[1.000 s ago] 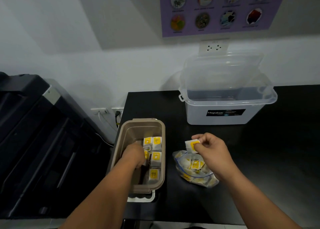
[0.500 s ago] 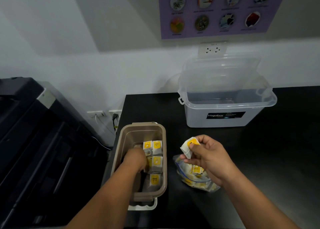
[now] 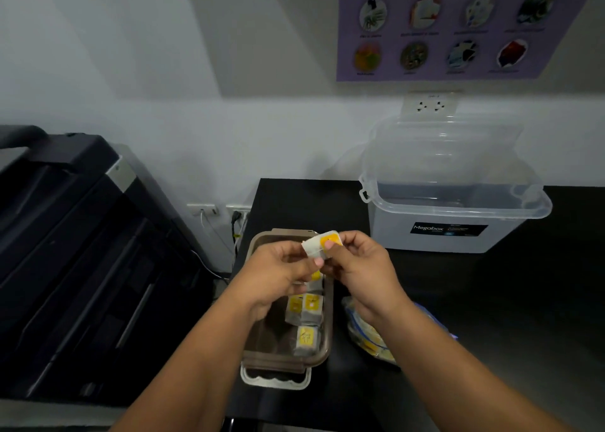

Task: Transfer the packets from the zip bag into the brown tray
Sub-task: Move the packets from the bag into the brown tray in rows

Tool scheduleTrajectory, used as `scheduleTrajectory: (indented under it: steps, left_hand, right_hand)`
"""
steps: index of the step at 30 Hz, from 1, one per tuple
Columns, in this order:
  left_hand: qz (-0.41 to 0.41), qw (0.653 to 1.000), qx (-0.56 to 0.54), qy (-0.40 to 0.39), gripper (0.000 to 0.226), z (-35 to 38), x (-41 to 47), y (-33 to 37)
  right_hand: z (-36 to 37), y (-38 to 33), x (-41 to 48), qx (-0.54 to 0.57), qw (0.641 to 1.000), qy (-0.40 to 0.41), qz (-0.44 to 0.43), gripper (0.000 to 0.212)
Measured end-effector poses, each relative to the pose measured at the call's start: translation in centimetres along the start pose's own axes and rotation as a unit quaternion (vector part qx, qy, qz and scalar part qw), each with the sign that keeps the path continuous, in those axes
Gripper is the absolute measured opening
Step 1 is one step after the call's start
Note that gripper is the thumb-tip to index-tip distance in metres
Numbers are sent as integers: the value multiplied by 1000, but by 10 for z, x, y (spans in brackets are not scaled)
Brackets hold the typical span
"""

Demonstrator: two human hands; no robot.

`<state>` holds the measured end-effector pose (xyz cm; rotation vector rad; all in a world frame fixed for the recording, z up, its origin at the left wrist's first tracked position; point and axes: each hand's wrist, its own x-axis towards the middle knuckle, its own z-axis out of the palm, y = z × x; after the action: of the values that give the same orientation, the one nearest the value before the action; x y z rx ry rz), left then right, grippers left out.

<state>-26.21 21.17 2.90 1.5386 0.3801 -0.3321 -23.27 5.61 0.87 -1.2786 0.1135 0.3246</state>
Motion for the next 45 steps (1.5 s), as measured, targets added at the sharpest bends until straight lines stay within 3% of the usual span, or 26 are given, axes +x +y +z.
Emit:
scheduleTrajectory:
  steps: [4, 8, 12, 15, 17, 19, 22, 24, 26, 31, 39, 45]
  left_hand:
    - [-5, 993, -92, 72, 16, -6, -1, -7]
    - [-4, 987, -134, 88, 12, -7, -4, -8]
    - [7, 989, -97, 112, 13, -11, 2, -11]
    - [-2, 986, 67, 154, 9, -20, 23, -29]
    - [-21, 965, 209, 156, 17, -22, 40, -43]
    - [-42, 927, 340, 151, 23, -22, 57, -56]
    - [-68, 833, 537, 114, 25, -15, 73, -71]
    - [-90, 789, 604, 72, 28, -12, 79, -77]
    - [-117, 774, 619, 62, 37, -12, 84, -83]
    - [-126, 772, 619, 76, 48, -13, 90, -92]
    - [-147, 765, 619, 101, 35, -9, 91, -97]
    - [-111, 787, 593, 129, 20, -14, 79, -70]
  right_hand:
    - [7, 9, -1, -69, 997, 17, 18, 3]
    - [5, 17, -4, -141, 988, -21, 53, 7]
    - [0, 19, -8, -182, 982, -22, 49, 3]
    - [-8, 18, -7, -208, 978, 9, 28, 6]
    - [-15, 20, -5, -266, 964, 27, 0, 7]
    - [-21, 24, -4, -319, 947, 40, -21, 10]
    - [-24, 31, -3, -407, 913, 31, -19, 23]
    - [-26, 36, -2, -430, 903, 6, 12, 45]
    - [-27, 39, -1, -425, 904, -13, 40, 57]
    - [-29, 39, -1, -392, 917, -50, 49, 39]
    - [-31, 39, -2, -369, 925, -58, 63, 26]
    - [-51, 17, -3, -391, 917, -62, 53, 13]
